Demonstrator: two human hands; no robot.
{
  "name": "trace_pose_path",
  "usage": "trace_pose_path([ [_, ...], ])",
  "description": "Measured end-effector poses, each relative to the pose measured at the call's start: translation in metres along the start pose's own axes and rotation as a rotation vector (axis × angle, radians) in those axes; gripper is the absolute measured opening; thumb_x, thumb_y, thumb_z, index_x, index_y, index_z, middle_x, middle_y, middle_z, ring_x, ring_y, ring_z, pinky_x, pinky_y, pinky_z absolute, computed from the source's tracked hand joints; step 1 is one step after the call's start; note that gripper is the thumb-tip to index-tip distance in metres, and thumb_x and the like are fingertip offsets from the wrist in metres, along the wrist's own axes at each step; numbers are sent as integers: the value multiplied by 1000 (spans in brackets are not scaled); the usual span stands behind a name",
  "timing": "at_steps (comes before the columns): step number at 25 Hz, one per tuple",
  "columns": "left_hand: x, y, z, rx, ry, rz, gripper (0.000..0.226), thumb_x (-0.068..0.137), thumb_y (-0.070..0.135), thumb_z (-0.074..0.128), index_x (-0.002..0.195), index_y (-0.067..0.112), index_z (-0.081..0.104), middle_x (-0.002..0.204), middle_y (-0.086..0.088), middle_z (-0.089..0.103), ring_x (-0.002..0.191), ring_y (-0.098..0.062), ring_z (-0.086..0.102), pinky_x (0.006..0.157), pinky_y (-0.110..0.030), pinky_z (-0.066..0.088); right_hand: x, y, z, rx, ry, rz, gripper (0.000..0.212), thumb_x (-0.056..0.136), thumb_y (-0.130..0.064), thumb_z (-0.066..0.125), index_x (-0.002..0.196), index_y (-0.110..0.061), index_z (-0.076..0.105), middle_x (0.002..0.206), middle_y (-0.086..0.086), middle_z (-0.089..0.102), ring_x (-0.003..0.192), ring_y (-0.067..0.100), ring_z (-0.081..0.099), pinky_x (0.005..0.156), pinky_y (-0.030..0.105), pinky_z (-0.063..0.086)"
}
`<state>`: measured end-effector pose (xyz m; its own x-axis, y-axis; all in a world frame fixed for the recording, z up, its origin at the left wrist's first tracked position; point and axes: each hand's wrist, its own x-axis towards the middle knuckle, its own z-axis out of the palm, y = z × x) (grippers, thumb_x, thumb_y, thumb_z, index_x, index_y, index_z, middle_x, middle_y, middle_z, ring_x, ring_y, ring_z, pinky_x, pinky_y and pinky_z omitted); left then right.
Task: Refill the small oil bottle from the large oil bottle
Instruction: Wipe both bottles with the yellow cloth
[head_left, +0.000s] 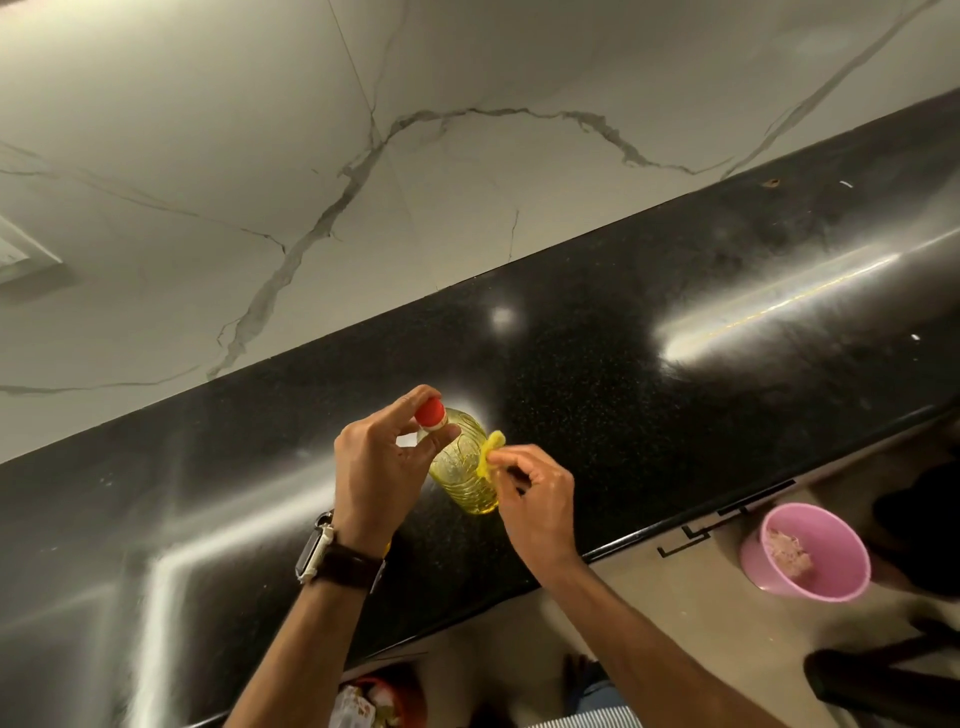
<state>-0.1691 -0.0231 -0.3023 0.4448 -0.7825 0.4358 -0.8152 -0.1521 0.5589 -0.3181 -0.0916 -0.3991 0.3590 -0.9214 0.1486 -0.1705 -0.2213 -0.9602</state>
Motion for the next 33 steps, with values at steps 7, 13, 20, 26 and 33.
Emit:
trace_pose_path([
  [7, -4, -1, 1, 40, 77, 14, 42, 82, 44, 77, 116, 19, 74, 100, 3, 78, 83, -13, 75, 70, -29, 62, 12, 5, 9, -157, 0, -166, 17, 92, -1, 72, 106, -8, 78, 109, -2, 73, 100, 6, 68, 89, 24, 59],
  [13, -2, 1, 6, 82, 97, 29, 44, 83, 46, 75, 116, 17, 74, 100, 1, 79, 80, -14, 76, 68, -35, 64, -3, 36, 9, -182, -66, 62, 16, 86, -1, 78, 97, -13, 78, 95, -5, 71, 87, 9, 69, 76, 31, 61],
  [20, -1, -1, 8, 115, 75, 17, 36, 86, 44, 82, 112, 21, 72, 95, 4, 76, 80, -13, 75, 64, -36, 64, 7, -36, 0, -9, -25, -338, 15, 89, -7, 79, 103, -10, 79, 107, 1, 69, 97, 8, 67, 84, 19, 57],
  [26, -3, -1, 7, 140, 114, 22, 34, 87, 45, 78, 111, 24, 66, 92, 3, 76, 72, -14, 74, 60, -40, 63, -4, 10, 17, -483, -200, -704, 20, 93, -9, 72, 112, -14, 72, 109, 0, 66, 86, 17, 64, 64, 27, 61],
  [33, -4, -1, 11, 125, 106, 1, 41, 88, 56, 73, 112, 23, 68, 92, 5, 77, 73, -13, 74, 62, -38, 63, -2, 70, 9, -399, -240, -303, 13, 80, -4, 84, 89, -10, 78, 101, -4, 67, 86, 11, 69, 80, 26, 60],
])
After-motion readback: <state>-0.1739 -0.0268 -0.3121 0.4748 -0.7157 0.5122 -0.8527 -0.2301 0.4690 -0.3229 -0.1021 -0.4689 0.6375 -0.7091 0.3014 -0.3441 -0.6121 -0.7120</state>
